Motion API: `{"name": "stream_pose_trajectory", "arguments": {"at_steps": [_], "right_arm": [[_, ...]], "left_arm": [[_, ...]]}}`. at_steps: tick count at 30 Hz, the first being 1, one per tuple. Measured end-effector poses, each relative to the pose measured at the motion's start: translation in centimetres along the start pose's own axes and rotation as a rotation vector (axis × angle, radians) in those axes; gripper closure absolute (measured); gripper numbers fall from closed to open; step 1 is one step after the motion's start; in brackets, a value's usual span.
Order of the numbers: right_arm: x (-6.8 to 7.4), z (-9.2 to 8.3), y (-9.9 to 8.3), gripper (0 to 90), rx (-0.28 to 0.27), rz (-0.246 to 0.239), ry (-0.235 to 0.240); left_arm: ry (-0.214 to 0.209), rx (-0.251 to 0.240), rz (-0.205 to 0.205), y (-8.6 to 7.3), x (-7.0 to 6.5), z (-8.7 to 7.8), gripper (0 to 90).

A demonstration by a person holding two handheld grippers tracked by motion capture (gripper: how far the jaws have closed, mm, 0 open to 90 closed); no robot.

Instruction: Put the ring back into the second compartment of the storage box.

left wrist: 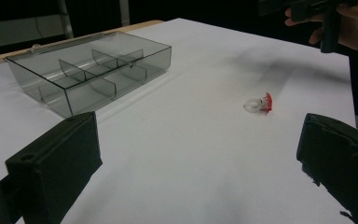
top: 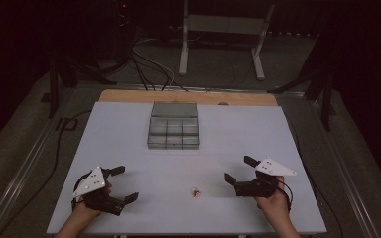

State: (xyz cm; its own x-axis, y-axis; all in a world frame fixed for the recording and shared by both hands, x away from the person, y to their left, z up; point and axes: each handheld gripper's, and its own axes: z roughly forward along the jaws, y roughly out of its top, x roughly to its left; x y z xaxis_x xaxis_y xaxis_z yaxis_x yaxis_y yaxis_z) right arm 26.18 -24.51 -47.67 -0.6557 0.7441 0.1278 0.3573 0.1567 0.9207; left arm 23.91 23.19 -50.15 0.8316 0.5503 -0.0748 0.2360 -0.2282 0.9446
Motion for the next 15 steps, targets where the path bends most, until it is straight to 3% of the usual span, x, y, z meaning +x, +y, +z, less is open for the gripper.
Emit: {"name": "stream_pose_trajectory", "arguments": {"at_steps": [15], "right_arm": [[2.2,1.2,0.0,2.1,0.034,-0.009,0.080]], "left_arm": [[-0.002,0.007,0.001,0.0,0.0,0.1,0.8]]}}
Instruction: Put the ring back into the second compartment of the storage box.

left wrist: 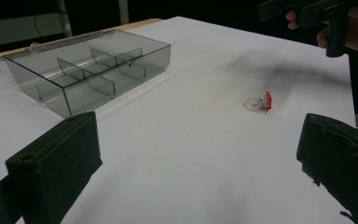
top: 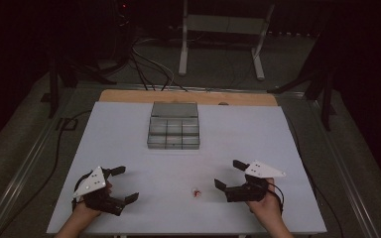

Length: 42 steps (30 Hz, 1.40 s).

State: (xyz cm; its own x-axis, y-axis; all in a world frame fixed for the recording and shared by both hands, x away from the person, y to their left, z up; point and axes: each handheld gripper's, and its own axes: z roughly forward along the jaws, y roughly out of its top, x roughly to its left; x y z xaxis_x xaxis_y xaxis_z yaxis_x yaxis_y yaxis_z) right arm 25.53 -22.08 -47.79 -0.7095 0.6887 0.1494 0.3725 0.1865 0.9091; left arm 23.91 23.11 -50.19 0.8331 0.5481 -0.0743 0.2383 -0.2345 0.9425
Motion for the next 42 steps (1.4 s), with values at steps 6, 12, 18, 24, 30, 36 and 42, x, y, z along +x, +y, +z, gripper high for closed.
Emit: {"name": "stream_pose_trajectory", "arguments": {"at_steps": [6,12,18,24,30,36,42], "right_arm": [[0.9,0.4,0.1,2.1,0.016,0.005,0.027],[1.9,0.9,0.0,2.1,0.037,-0.004,0.047],[2.8,1.4,0.0,2.0,0.051,-0.021,0.051],[3.7,1.7,-0.1,2.0,0.046,-0.038,0.045],[4.8,2.5,-0.6,2.0,0.095,-0.067,0.047],[5.4,3.2,-1.0,2.0,0.126,-0.073,0.042],[5.8,3.9,-1.5,2.1,0.178,-0.083,0.039]], "left_arm": [[-0.002,0.000,0.000,0.0,0.0,0.0,0.8],[-0.004,0.002,0.001,0.0,0.0,0.0,0.8],[-0.005,0.001,0.001,0.0,0.0,0.0,0.8],[-0.009,0.002,0.004,0.0,0.0,0.0,0.8],[-0.011,0.002,0.003,0.0,0.0,0.0,0.8],[-0.011,0.001,-0.001,0.0,0.0,0.0,0.8],[-0.015,0.002,-0.001,0.0,0.0,0.0,0.8]]}}
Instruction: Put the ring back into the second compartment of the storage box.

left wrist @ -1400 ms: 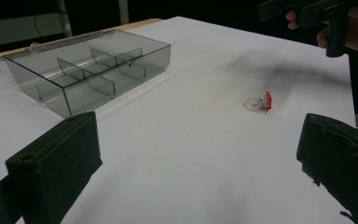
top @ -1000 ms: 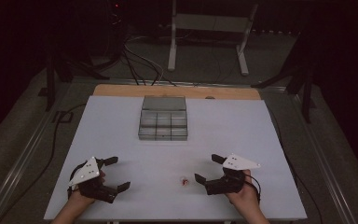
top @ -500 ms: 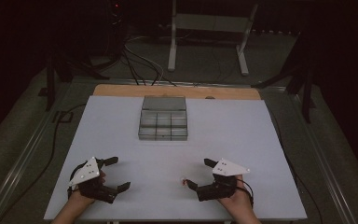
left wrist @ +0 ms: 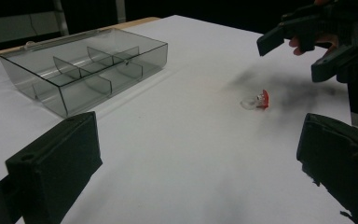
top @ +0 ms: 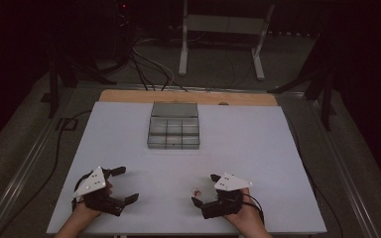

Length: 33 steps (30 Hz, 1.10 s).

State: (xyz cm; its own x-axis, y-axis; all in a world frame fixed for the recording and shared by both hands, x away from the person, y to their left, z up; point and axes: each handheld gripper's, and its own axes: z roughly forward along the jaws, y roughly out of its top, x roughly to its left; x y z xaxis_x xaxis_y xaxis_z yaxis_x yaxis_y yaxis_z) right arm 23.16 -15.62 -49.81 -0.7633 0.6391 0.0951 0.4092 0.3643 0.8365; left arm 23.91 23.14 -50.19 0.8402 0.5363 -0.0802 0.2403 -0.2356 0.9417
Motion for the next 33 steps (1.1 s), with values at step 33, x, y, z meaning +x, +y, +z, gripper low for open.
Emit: {"name": "stream_pose_trajectory", "arguments": {"at_steps": [33], "right_arm": [[0.6,2.4,-0.8,32.0,0.153,-0.008,-0.049]], "left_arm": [[0.000,-0.005,-0.004,0.0,0.1,-0.1,0.8]]}}
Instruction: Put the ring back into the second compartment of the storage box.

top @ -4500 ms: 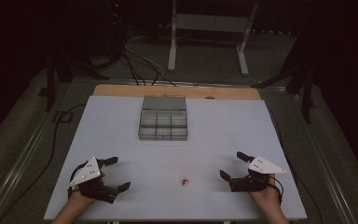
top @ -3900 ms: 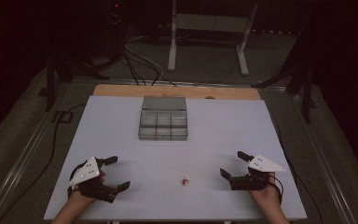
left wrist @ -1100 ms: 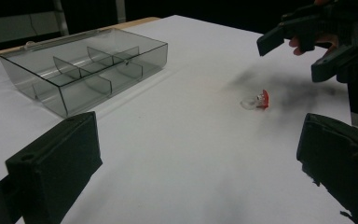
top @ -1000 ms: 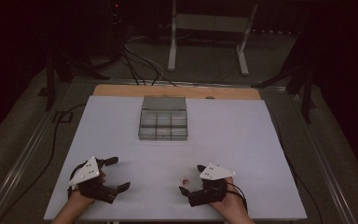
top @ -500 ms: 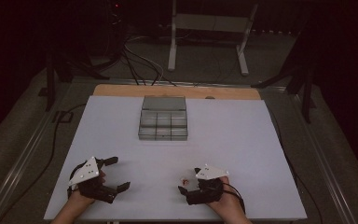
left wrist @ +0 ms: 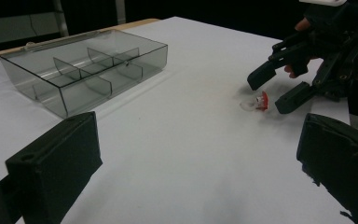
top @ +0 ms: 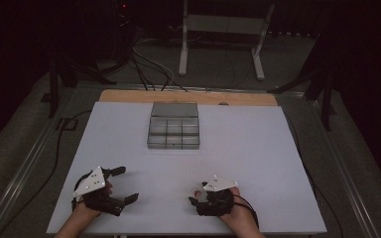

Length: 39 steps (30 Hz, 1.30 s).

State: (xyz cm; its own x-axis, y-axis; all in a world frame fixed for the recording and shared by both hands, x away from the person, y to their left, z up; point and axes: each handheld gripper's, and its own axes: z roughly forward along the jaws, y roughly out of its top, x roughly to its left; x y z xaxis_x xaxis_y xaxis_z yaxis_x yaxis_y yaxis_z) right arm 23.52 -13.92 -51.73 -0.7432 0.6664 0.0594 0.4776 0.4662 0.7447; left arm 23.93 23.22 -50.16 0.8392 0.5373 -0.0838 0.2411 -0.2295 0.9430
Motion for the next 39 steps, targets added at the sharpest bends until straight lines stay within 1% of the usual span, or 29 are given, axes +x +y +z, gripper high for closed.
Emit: {"name": "stream_pose_trajectory", "arguments": {"at_steps": [8,11,14,15,21,25,29,31,34,36,37,39], "right_arm": [[0.19,0.42,0.07,47.5,0.031,-0.004,-0.025],[0.15,0.49,0.11,51.8,0.040,-0.004,-0.028],[0.16,0.52,0.12,53.4,0.044,-0.005,-0.027],[0.19,0.57,0.11,56.8,0.057,-0.015,-0.030],[0.23,0.61,0.13,60.4,0.063,-0.039,-0.034],[0.29,0.61,0.06,64.4,0.058,-0.088,-0.027],[0.40,0.62,0.05,65.9,0.056,-0.095,-0.029],[0.40,0.64,0.11,69.1,0.060,-0.078,-0.021],[0.52,0.62,0.26,72.2,0.067,-0.080,-0.028],[0.55,0.55,0.28,72.7,0.067,-0.084,-0.029],[0.60,0.48,0.29,72.8,0.064,-0.086,-0.037],[0.67,0.33,0.40,73.0,0.065,-0.080,-0.035]], "left_arm": [[-0.001,0.001,0.000,0.00,-0.01,-0.01,0.8],[-0.001,0.001,0.000,0.00,0.01,-0.02,0.8],[-0.001,0.002,0.000,-0.01,-0.01,-0.01,0.8],[-0.001,0.001,0.000,-0.01,-0.01,0.00,0.8],[-0.003,0.002,0.000,-0.01,-0.01,-0.01,0.8],[-0.003,0.002,-0.002,-0.02,0.02,0.00,0.8],[-0.003,0.006,0.000,-0.04,0.04,0.02,0.8],[-0.003,0.007,0.000,-0.03,0.00,0.03,0.8],[-0.003,0.006,-0.001,-0.04,0.02,0.01,0.8],[-0.004,0.005,-0.002,-0.04,0.04,0.00,0.8],[-0.004,0.005,-0.001,-0.04,0.04,0.00,0.8],[-0.004,0.006,0.000,-0.05,0.04,0.00,0.8]]}}
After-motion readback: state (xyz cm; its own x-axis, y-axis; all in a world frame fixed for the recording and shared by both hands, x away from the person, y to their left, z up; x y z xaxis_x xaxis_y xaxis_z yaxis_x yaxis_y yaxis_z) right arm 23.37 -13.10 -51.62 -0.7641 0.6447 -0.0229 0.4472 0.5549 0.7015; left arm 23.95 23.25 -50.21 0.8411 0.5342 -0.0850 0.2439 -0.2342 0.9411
